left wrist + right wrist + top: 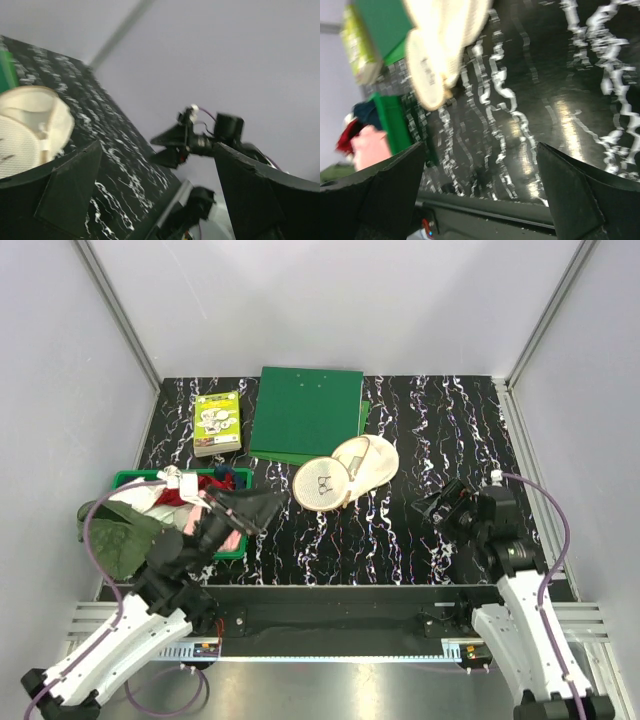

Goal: Place the bra in the laundry bag and zip it closed

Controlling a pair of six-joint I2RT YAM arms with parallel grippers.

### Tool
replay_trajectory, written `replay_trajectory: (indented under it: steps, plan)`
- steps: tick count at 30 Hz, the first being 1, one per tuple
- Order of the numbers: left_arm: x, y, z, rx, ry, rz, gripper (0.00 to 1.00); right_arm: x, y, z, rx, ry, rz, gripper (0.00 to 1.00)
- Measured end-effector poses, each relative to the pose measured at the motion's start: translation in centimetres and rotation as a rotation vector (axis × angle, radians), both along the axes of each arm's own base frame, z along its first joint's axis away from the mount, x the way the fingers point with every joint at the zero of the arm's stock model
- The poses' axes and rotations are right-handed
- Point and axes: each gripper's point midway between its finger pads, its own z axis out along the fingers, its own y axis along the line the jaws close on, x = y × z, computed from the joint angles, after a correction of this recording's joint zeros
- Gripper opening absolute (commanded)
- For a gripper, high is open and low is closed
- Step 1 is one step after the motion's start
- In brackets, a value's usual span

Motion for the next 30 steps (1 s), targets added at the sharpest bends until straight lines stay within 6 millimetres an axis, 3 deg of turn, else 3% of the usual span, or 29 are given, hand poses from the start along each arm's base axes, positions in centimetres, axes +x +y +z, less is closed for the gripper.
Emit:
replay_trajectory:
  steps: [4,6,9,13,16,21,25,28,30]
  plan:
    - [2.5,2.6,2.4,0.102,0.179,0.196,0.99,1.3,-1.4,-1.0,-0.073,0.125,-0.073,1.0]
    - [2.4,3.4,3.6,0.173,0.179,0.233,0.99,2.3,-1.7,-0.2,-0.086,0.136,-0.093,1.0]
    - [2.1,4.9,3.3,0.237,0.194,0.28,0.99,4.1,-1.1,2.0,-0.079,0.074,-0.057,1.0]
    - [1.7,6.0,0.7,0.364,0.221,0.31,0.99,6.7,0.2,3.8,-0.057,-0.04,0.021,1.0]
    - [1.6,6.1,-0.6,0.465,0.251,0.301,0.99,8.6,1.1,3.0,-0.052,-0.037,0.081,1.0]
    - [2.7,4.6,-2.1,0.596,0.307,0.254,0.99,13.5,3.8,0.2,-0.069,0.048,0.217,1.0]
    - [3.8,2.9,-5.5,0.731,0.403,0.2,0.96,17.1,7.6,-0.6,-0.12,0.037,0.327,1.0]
    - [4.6,2.2,-8.6,0.818,0.494,0.18,0.94,19.4,9.7,-0.6,-0.179,0.009,0.367,0.9]
    - [4.8,1.9,-10.0,0.856,0.551,0.166,0.83,21.1,10.7,-0.7,-0.226,-0.006,0.384,0.88]
